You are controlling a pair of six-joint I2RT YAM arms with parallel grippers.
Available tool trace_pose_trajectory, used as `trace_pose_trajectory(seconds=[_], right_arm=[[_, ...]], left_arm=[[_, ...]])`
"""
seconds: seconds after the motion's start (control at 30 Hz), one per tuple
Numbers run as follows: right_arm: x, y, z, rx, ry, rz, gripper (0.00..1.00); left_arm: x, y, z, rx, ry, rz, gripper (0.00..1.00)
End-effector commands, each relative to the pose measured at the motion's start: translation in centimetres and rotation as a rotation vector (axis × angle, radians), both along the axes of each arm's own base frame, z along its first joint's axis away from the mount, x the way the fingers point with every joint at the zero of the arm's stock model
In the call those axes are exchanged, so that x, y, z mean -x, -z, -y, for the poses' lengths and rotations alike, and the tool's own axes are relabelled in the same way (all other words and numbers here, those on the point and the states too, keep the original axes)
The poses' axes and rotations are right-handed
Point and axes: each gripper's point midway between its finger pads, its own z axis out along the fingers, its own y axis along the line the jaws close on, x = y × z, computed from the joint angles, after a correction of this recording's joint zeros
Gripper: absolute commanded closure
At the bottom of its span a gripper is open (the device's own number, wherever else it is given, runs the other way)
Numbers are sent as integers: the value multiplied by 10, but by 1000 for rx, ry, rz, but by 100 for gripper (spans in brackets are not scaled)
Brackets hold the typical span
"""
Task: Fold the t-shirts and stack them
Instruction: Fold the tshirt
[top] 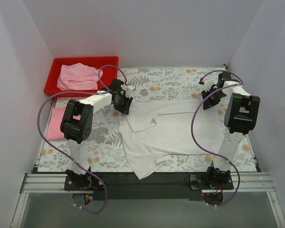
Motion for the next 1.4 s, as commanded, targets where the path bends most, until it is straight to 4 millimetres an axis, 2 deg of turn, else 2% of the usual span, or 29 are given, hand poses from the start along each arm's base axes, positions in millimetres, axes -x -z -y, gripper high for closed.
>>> trace_pose_trajectory(seconds=[0.0,0.03,0.07,0.1,0.13,0.17,0.23,0.3,0.33,0.43,0.53,0.67,1.0,1.37], right_arm=[[-15,-4,3,-1,3,40,73],[-16,-16,0,-8,-24,69,70],[-14,-23,0,-5,-38,83,62],[-8,-27,0,-4,-49,81,59],[-7,-39,2,13,-81,113,57],[-4,-43,3,25,-96,122,56],[3,-50,9,72,-127,133,56],[6,-48,17,119,-174,141,60],[8,-44,24,150,-180,127,60],[7,-38,33,198,-223,116,61],[6,-28,44,256,-262,95,60],[-2,-24,56,310,-312,91,56],[-10,-7,65,335,-339,57,56],[-11,-6,67,349,-340,53,81]], left_arm=[[-18,-23,4,48,35,37,72],[-17,-29,7,63,53,41,71],[-14,-39,12,96,75,47,70],[-9,-55,19,144,106,57,67],[-4,-64,22,160,120,55,66],[0,-71,25,180,136,55,65],[11,-90,32,214,164,52,62],[22,-96,38,221,201,37,60],[34,-94,42,210,224,9,59],[53,-95,52,202,268,-11,57],[64,-89,55,174,285,-27,56],[71,-84,61,166,297,-69,47],[83,-59,60,135,309,-117,46],[96,-38,62,72,322,-156,46]])
